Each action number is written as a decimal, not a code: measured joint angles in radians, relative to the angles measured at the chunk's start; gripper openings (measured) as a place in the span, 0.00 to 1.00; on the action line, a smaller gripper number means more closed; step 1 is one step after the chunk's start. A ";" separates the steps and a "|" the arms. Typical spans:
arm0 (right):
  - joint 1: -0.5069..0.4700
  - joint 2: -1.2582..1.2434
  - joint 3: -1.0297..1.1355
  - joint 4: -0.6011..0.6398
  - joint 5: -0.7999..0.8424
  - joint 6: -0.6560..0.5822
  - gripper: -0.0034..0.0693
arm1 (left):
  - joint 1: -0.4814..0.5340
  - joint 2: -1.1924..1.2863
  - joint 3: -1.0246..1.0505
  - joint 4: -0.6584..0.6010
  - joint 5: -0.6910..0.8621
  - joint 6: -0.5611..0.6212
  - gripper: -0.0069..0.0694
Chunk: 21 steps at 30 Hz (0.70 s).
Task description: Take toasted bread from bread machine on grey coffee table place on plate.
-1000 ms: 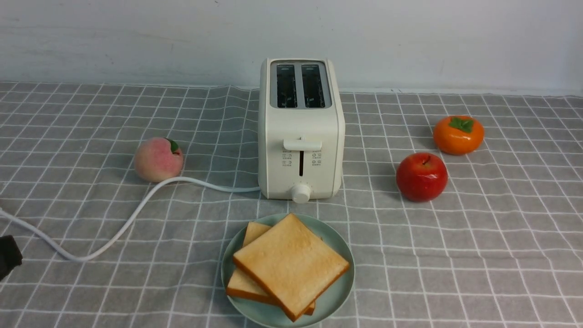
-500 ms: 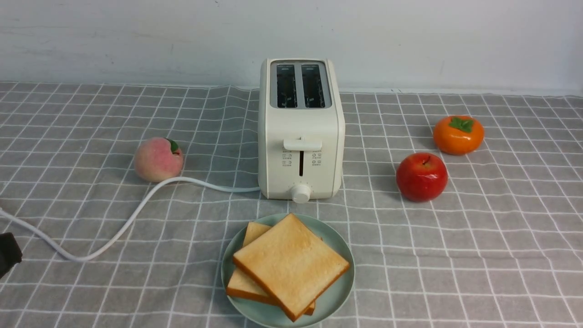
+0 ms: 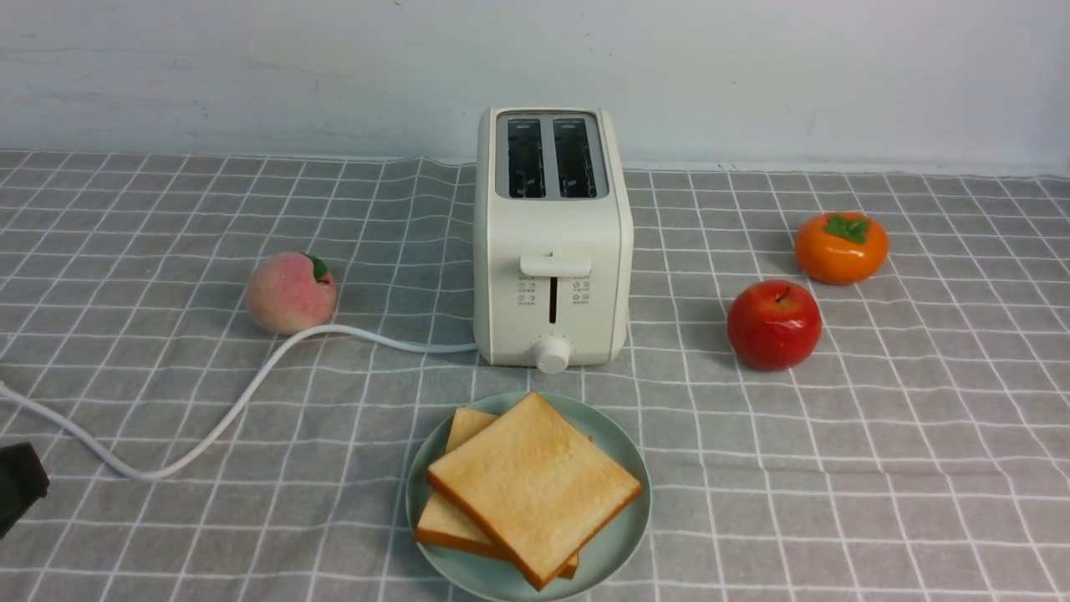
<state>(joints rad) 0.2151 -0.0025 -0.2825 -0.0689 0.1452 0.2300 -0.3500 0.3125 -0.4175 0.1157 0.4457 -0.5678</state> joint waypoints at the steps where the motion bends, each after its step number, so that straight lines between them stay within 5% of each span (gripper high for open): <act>1: 0.000 0.000 0.000 0.000 0.000 0.000 0.09 | 0.005 -0.013 0.016 0.000 -0.012 0.004 0.12; 11: 0.000 0.000 0.000 0.000 0.000 0.000 0.11 | 0.251 -0.285 0.386 -0.059 -0.241 0.120 0.13; 21: 0.000 0.000 0.000 0.000 0.000 0.000 0.12 | 0.294 -0.323 0.448 -0.042 -0.055 0.139 0.14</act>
<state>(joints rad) 0.2151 -0.0025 -0.2825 -0.0689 0.1447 0.2300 -0.0558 -0.0103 0.0307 0.0741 0.3905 -0.4286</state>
